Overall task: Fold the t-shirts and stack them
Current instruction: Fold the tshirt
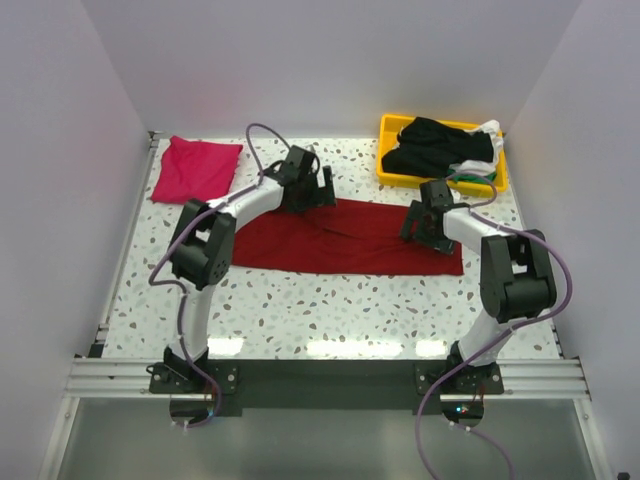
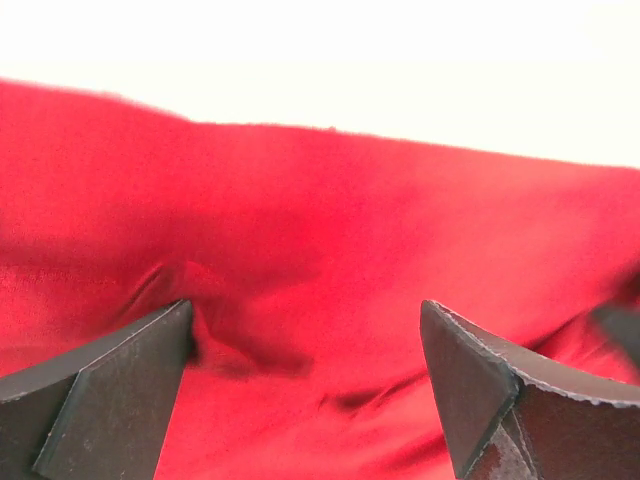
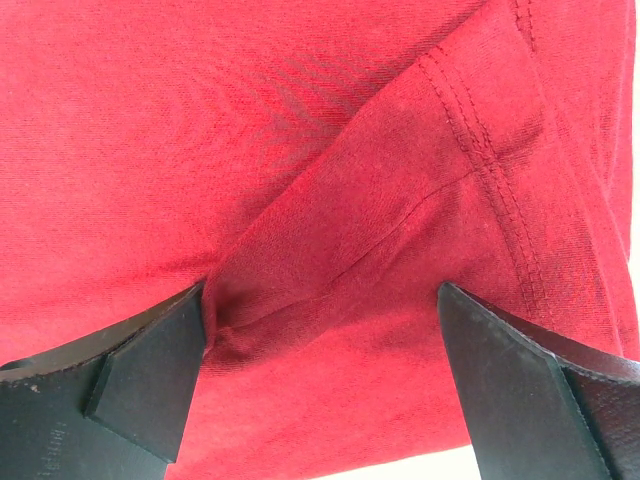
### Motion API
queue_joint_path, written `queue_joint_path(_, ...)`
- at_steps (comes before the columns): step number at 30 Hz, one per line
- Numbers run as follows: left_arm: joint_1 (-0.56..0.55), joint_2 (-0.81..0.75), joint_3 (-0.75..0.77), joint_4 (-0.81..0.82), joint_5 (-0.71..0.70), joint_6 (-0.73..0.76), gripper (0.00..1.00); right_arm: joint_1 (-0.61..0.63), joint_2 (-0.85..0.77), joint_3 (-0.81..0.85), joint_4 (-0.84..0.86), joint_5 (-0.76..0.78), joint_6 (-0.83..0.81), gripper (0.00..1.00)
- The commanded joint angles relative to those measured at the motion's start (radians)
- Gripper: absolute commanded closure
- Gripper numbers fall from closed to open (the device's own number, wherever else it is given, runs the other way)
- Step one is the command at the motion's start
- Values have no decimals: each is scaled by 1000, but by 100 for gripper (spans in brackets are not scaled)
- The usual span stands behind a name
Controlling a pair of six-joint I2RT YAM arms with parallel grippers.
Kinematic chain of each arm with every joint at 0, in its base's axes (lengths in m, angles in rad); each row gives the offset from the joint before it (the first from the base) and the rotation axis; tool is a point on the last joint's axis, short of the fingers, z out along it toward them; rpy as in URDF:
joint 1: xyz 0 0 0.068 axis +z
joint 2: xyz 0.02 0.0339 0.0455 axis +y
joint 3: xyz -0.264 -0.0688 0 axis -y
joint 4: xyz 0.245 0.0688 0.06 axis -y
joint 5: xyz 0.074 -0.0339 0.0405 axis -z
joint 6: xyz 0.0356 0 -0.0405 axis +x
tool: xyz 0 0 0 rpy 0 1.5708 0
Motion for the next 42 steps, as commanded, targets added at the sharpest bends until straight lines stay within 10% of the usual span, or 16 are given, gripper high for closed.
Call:
queue_joint_path(1,16,83,214,66,14,58,0,-19,7,-49,-9,-5,0,1)
queue_joint_path(9,19,126,368,38,-6,110,0,-26,-34,-29,-41,12,-11,1)
queue_joint_path(24,37,-388,-253,110,-251,91,0,-150,-25,190,-132,72,-42,1)
queue_joint_path(34,90,-243,-290,159,-159,54,0,-138,-8,109,57,-317,-66,1)
queue_joint_path(42,126,33,-103,190,-53,83,0,-45,-26,-96,72,-270,-2,1)
